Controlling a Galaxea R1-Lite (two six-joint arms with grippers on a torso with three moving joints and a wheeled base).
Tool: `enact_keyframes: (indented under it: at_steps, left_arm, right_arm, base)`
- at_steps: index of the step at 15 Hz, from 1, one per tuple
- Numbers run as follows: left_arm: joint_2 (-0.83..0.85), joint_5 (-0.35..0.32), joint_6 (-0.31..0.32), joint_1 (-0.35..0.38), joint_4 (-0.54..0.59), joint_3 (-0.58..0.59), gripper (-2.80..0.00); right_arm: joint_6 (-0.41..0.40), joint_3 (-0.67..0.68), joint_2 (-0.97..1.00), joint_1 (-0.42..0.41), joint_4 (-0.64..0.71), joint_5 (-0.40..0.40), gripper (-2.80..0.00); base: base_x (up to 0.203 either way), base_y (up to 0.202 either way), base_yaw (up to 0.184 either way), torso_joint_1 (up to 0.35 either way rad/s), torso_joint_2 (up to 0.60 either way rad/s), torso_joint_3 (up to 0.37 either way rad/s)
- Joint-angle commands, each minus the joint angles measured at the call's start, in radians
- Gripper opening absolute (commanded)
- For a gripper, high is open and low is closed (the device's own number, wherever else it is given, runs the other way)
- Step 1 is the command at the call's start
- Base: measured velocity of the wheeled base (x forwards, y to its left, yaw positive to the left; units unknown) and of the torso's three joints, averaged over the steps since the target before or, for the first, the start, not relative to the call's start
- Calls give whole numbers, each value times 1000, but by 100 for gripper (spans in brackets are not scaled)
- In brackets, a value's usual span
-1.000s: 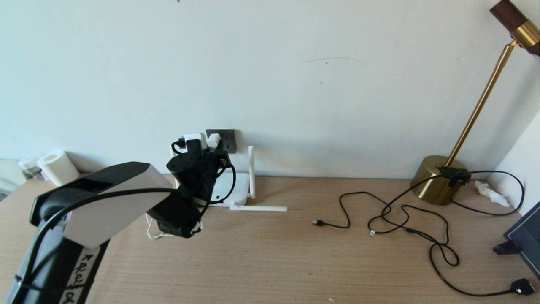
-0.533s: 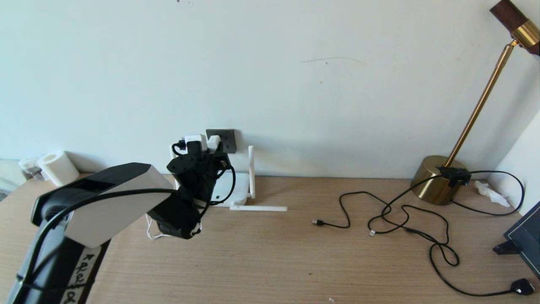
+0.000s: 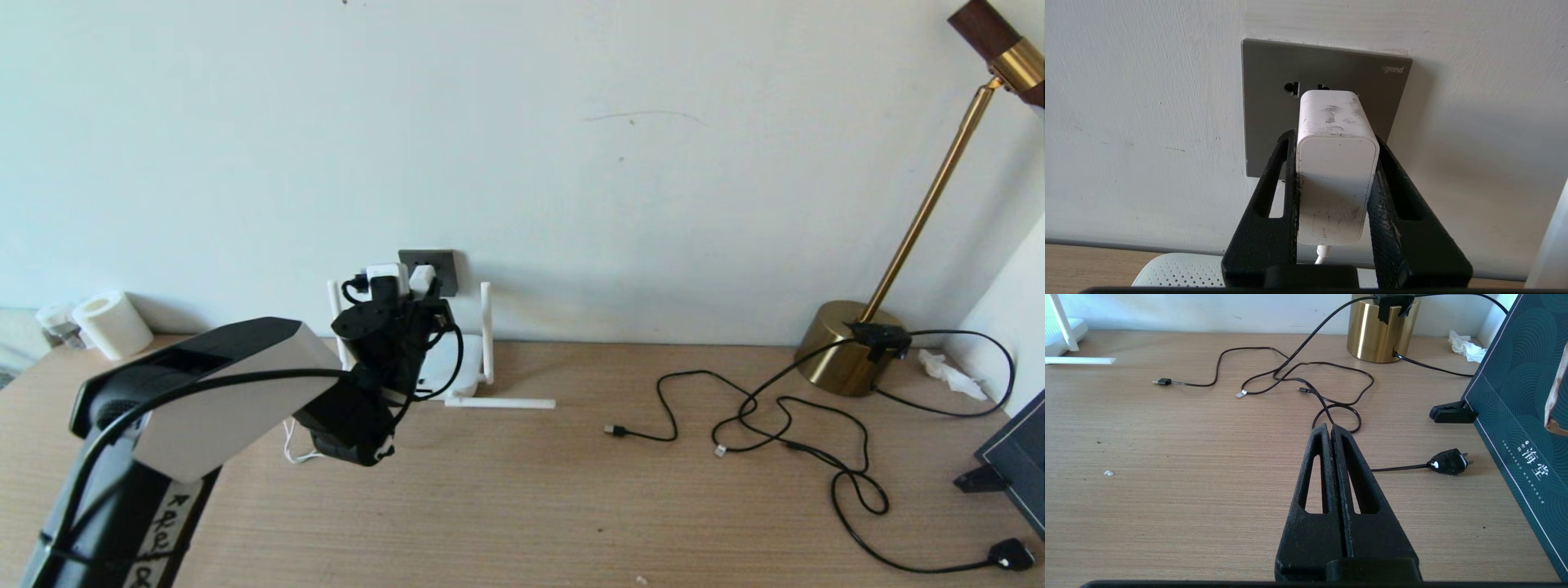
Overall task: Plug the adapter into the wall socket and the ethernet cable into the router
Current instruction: Plug plug into socket
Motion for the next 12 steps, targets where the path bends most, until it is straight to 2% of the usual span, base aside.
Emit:
enact_keyframes:
  at_steps: [1,12]
  left_arm:
    - [4,4,0,0,-9,1,-280]
    - [-2,2,2,11,-9,1,-280]
  right_arm:
    - [0,0,2,0,1,0,-280]
    - [0,0,2,0,0,0,-280]
  base:
    - [0,0,0,0,0,0]
    - [0,0,0,0,0,0]
